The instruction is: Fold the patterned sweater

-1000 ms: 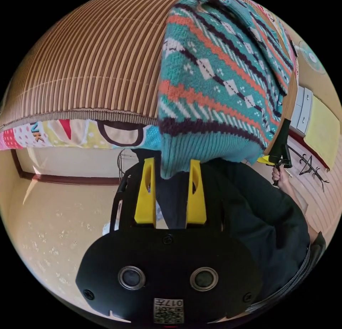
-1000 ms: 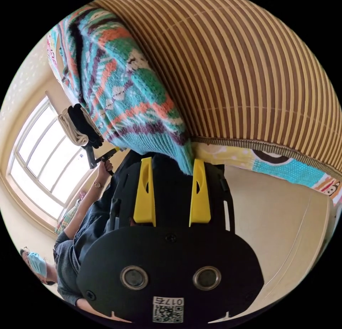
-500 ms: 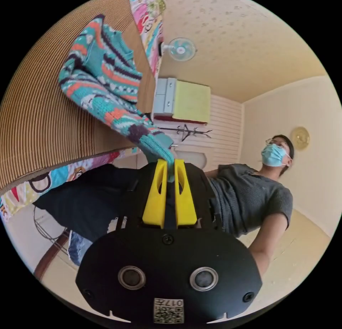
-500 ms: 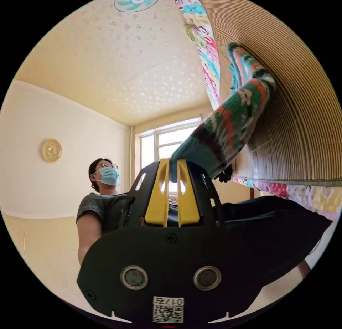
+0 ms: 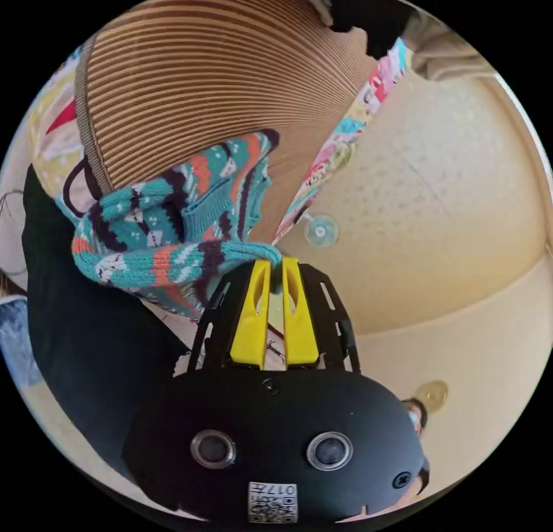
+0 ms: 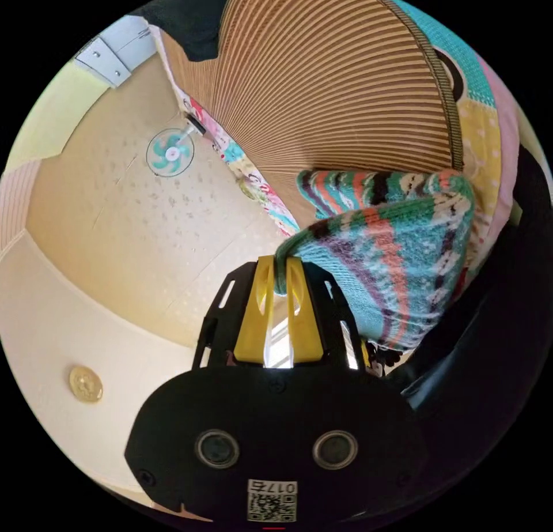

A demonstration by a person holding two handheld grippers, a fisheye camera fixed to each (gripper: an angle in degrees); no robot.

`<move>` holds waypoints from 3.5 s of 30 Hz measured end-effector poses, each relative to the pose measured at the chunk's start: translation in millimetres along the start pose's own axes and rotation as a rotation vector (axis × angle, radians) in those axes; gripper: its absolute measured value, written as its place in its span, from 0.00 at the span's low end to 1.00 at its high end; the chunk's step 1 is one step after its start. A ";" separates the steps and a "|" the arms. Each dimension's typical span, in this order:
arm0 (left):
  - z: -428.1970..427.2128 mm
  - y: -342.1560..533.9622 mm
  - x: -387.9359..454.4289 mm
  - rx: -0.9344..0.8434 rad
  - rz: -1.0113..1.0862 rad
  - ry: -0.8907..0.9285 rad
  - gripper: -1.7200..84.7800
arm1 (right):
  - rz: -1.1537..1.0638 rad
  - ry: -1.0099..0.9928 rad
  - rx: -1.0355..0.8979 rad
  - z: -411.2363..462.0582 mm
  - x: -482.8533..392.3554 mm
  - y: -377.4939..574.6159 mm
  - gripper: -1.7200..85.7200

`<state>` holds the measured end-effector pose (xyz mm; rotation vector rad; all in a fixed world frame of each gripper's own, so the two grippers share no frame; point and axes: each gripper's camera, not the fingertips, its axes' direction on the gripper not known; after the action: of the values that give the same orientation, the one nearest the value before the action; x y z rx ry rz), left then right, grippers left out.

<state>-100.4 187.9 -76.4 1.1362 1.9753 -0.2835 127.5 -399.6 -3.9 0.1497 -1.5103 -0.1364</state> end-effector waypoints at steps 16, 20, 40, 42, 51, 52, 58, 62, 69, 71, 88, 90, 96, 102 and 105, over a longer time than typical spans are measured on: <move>117.6 -144.8 117.2 0.072 0.112 -0.207 0.07 | -0.159 0.275 0.026 194.4 -23.1 -88.3 0.06; 118.3 -154.9 103.1 0.001 0.135 -0.179 0.07 | -0.253 0.288 0.028 198.3 -24.2 -97.5 0.10; 100.2 -52.1 -19.4 -0.518 0.505 -0.866 0.22 | -0.648 1.092 -0.850 400.1 74.8 103.3 0.18; 106.0 -49.1 -28.2 -0.501 0.516 -0.943 0.19 | -0.658 1.158 -0.931 435.8 89.5 121.3 0.20; 114.2 6.8 -20.0 -0.604 0.711 -0.905 0.12 | -0.616 1.597 -1.188 604.5 132.1 192.0 0.31; 117.8 20.7 -15.8 -0.590 0.742 -0.907 0.12 | -0.595 1.706 -1.222 620.5 144.2 198.2 0.32; 152.2 92.2 -2.1 -0.490 0.931 -1.045 0.11 | -0.793 2.435 -1.305 654.0 208.9 225.6 0.21; 153.8 113.7 -11.1 -0.441 0.989 -1.077 0.12 | -0.859 2.417 -1.327 649.2 191.4 224.2 0.13; 108.3 127.1 -8.1 -0.537 1.062 -0.626 0.17 | -0.988 1.530 -1.306 531.2 13.9 161.3 0.12; 110.8 123.8 -20.4 -0.545 0.986 -0.609 0.18 | -1.034 1.373 -1.267 479.5 -29.1 133.0 0.11; 277.8 123.5 -114.6 -0.549 0.748 -0.854 0.21 | -0.797 1.276 -0.863 227.7 -88.6 -117.7 0.20; 286.7 110.0 -121.5 -0.522 0.712 -0.851 0.23 | -0.756 1.153 -0.834 213.5 -97.6 -133.5 0.24; 314.0 66.7 -153.3 -0.502 0.573 -0.792 0.28 | -0.527 1.016 -0.955 190.6 -65.2 -187.5 0.31; 346.4 60.5 -189.3 -0.660 0.530 -0.771 0.28 | -0.417 0.861 -1.081 188.8 -21.5 -205.2 0.31; 346.3 66.7 -200.8 -0.637 0.513 -0.746 0.29 | -0.361 0.798 -1.098 189.7 -1.2 -200.0 0.30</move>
<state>192.1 -87.2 -134.8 0.8849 0.9608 0.1757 -61.3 -598.5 -31.3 -0.3767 -0.4546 -1.0364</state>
